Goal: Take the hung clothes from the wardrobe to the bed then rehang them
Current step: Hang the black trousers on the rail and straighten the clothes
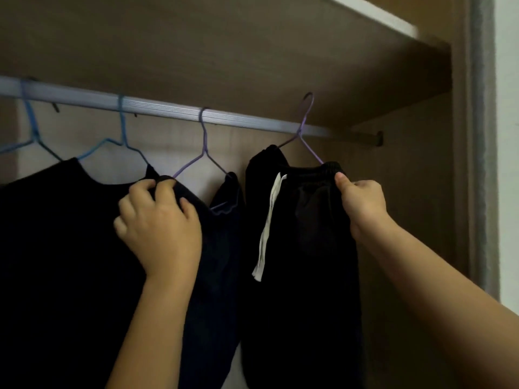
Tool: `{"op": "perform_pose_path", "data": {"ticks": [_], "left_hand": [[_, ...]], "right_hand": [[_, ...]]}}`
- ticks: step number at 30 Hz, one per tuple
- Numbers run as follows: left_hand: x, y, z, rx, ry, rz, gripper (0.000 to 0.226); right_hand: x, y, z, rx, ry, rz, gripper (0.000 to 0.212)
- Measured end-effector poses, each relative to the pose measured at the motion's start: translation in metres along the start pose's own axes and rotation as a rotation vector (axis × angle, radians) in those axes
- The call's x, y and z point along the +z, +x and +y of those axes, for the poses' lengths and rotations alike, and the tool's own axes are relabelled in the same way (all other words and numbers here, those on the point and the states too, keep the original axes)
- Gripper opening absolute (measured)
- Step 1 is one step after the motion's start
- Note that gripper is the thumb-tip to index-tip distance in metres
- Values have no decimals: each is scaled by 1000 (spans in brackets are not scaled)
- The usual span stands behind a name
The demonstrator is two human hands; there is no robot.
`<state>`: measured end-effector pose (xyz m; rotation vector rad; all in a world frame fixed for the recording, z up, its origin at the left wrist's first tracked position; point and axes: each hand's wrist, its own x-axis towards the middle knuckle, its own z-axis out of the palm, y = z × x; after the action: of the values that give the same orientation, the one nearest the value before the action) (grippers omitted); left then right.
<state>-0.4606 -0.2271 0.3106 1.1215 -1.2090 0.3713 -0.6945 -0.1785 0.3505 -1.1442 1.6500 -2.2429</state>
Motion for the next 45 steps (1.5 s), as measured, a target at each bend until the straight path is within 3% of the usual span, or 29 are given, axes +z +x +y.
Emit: {"op": "perform_pose_path", "data": {"ticks": [2, 4, 11, 16, 26, 37, 45], "left_hand": [[2, -5, 1, 57, -22, -60, 32], [-10, -14, 18, 66, 76, -18, 33], [-26, -28, 33, 189, -20, -98, 33], [-28, -37, 45, 218, -93, -155, 37], [-15, -51, 57, 261, -89, -251, 45], [-10, -53, 48, 287, -49, -335, 48], [-11, -53, 35, 293, -77, -333, 51]], "right_hand": [[5, 9, 3, -12, -33, 45, 35], [6, 17, -4, 18, -16, -89, 37], [20, 38, 18, 58, -84, -115, 26], [18, 37, 30, 20, -227, -172, 31], [7, 43, 32, 49, -266, -213, 32], [29, 6, 21, -183, -280, -281, 35], [33, -3, 22, -175, -274, -338, 35]]}}
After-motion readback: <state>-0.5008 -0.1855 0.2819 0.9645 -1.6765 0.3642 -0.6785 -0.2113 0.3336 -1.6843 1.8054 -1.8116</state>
